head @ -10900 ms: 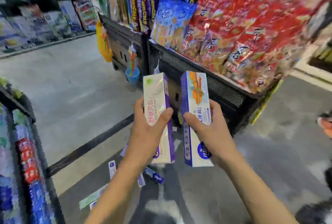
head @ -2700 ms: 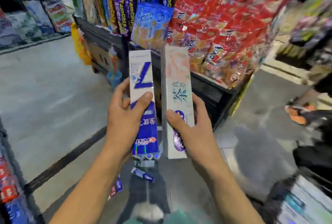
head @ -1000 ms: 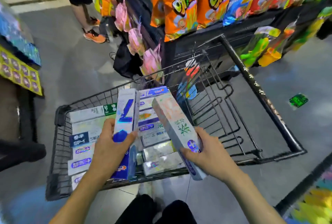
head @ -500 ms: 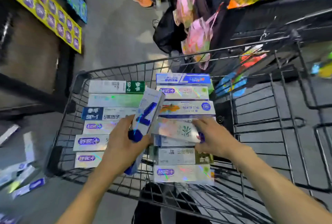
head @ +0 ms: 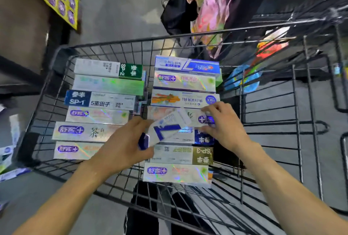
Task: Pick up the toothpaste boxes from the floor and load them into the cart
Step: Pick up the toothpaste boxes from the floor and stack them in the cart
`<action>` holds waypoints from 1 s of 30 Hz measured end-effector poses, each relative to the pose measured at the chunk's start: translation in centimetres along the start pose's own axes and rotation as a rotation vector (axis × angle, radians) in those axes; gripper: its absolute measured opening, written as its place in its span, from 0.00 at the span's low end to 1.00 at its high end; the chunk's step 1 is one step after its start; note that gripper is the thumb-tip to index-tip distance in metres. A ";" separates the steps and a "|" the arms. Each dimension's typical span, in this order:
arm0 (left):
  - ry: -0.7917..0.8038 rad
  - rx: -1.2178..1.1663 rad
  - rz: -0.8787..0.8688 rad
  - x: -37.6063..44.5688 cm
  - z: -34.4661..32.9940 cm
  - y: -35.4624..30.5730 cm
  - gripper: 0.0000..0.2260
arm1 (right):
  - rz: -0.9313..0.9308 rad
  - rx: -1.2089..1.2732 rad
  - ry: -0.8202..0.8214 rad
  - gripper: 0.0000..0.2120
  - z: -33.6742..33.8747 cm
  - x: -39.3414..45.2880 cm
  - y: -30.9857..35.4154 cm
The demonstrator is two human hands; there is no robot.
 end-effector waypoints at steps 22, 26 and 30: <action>-0.106 0.609 -0.554 3.3 -9.3 -2.9 0.30 | -0.136 0.121 -0.019 0.15 2.1 -3.4 -1.8; -0.090 0.542 -0.461 2.8 -8.3 -2.8 0.34 | -0.101 0.109 0.020 0.16 2.0 -4.3 -0.3; -0.150 0.508 -0.363 1.3 -3.8 -3.0 0.30 | 0.017 0.045 0.020 0.17 3.5 -4.2 2.5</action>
Point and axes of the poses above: each hand's wrist, its own x-axis towards the middle knuckle, its own z-axis out of the back of the hand, y = z × x, the point moved 2 cm from there along x, towards the middle knuckle, and after that the axes turned 13 degrees about -y, right-handed, at the moved point
